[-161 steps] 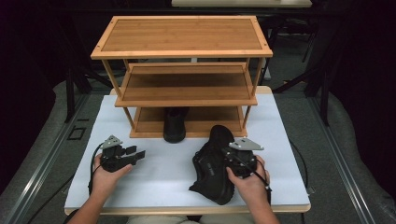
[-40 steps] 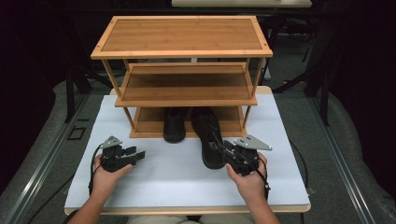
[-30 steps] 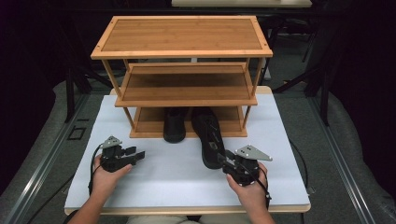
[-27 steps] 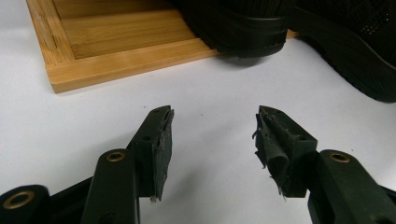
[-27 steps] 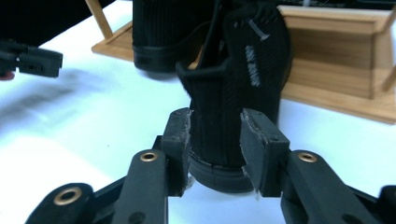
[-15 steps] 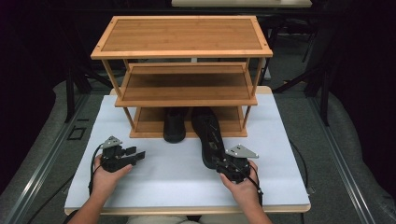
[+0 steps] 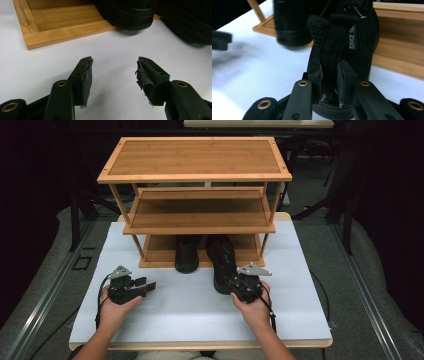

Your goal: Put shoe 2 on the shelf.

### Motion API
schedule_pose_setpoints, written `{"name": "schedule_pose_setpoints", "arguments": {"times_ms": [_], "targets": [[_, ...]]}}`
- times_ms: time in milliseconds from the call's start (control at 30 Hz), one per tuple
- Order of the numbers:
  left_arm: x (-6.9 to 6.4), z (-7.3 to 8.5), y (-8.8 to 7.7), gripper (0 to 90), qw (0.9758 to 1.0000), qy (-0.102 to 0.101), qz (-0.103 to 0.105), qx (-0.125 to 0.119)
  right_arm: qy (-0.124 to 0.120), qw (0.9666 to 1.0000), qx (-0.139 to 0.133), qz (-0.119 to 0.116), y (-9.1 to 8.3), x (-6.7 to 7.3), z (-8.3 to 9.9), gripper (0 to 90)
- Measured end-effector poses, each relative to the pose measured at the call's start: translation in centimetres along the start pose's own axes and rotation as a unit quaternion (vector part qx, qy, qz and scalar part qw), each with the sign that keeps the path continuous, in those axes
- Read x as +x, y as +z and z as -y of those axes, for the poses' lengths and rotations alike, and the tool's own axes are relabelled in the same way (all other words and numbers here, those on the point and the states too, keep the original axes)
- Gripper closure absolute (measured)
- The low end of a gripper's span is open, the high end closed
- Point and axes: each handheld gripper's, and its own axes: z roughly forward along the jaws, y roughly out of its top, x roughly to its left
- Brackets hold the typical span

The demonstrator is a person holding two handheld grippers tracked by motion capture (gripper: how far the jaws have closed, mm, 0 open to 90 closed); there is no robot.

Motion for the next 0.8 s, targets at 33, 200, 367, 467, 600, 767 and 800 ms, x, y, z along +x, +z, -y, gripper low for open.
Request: {"name": "schedule_pose_setpoints", "arguments": {"times_ms": [33, 200, 367, 467, 600, 767, 800], "targets": [[0.0, 0.0, 0.0, 46.2, 1.0, 0.001, 0.0, 0.0, 0.004, 1.0, 0.002, 0.0, 0.5, -0.3, -0.2, 75.9], [0.0, -0.1, 0.3, 46.2, 1.0, 0.003, 0.001, 0.003, 0.005, 0.9993, 0.013, -0.035, 2.4, -0.8, -1.8, 76.3], [-0.6, -0.3, 0.8, 46.2, 0.9998, 0.012, 0.006, 0.011, -0.023, 0.9994, 0.024, -0.004, 4.3, -1.0, -3.6, 76.5], [-0.7, -0.3, 1.1, 46.2, 0.9998, 0.014, 0.007, 0.013, -0.008, 0.9988, 0.027, -0.041, 5.3, -1.8, -4.2, 76.5], [-0.7, -0.4, 1.4, 46.2, 0.9997, 0.015, 0.008, 0.017, -0.003, 0.9989, 0.033, -0.034, 6.3, -1.9, -5.0, 76.5], [-0.9, -0.5, 1.7, 46.2, 0.9996, 0.018, 0.01, 0.018, 0.012, 0.9985, 0.034, -0.04, 7.6, -2.1, -5.5, 76.1], [-0.9, -0.5, 1.7, 46.2, 0.9996, 0.018, 0.01, 0.018, 0.012, 0.9985, 0.034, -0.04, 7.6, -2.1, -5.5, 76.1]]}}
